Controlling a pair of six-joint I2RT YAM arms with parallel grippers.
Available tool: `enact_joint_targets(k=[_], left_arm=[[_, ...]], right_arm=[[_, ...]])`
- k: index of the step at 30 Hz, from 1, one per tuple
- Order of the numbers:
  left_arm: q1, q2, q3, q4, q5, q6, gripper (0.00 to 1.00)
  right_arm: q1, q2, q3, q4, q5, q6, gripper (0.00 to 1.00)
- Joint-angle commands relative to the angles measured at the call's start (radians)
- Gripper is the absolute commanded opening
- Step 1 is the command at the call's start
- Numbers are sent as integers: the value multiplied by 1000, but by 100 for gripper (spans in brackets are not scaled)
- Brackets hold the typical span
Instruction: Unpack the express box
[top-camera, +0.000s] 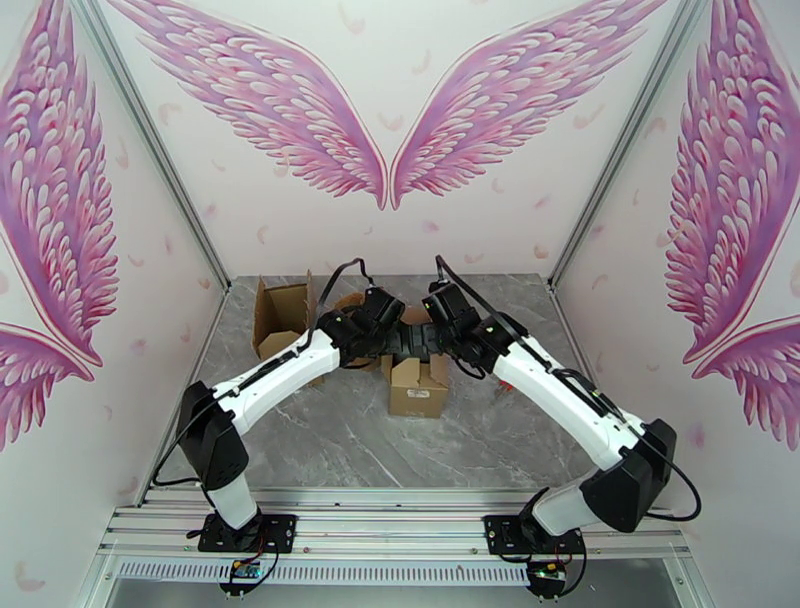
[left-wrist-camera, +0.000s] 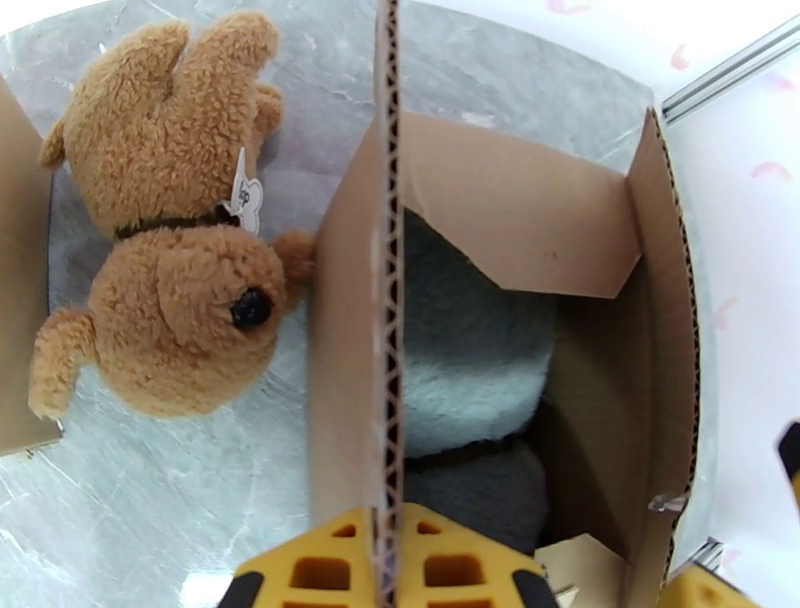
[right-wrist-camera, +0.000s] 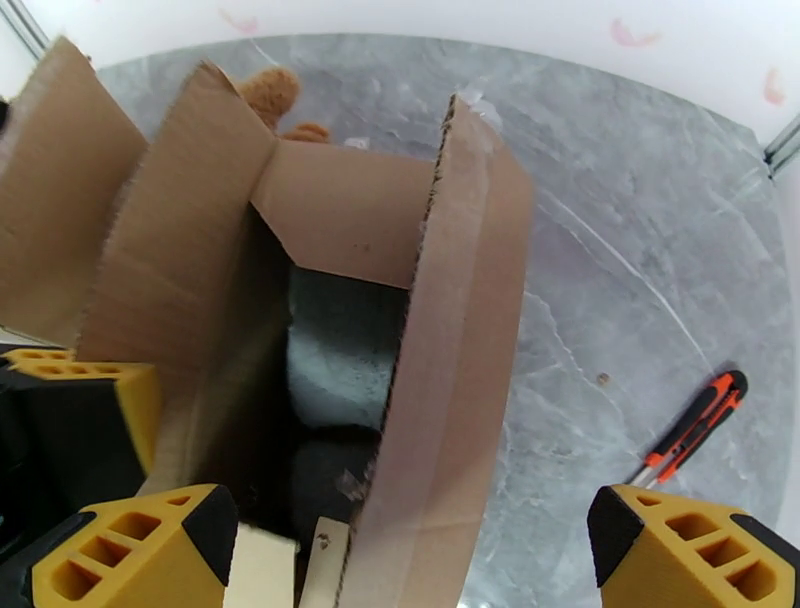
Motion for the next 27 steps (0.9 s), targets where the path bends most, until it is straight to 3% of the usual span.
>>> enact_joint_targets(k=[1, 9, 17, 27], left_arm=[[-7, -81, -21, 89, -15, -26, 0], [-4, -133, -99, 127, -37, -28, 0], [4, -173, -164, 171, -31, -31, 0], [7, -185, -213, 211, -6, -29, 0]], right_arm=[[4, 22, 53, -114, 125, -4, 99], [-5, 18, 55, -159, 177, -48, 99], [-80, -57, -22, -154, 131, -74, 99], [-230, -164, -190, -77, -64, -55, 99]])
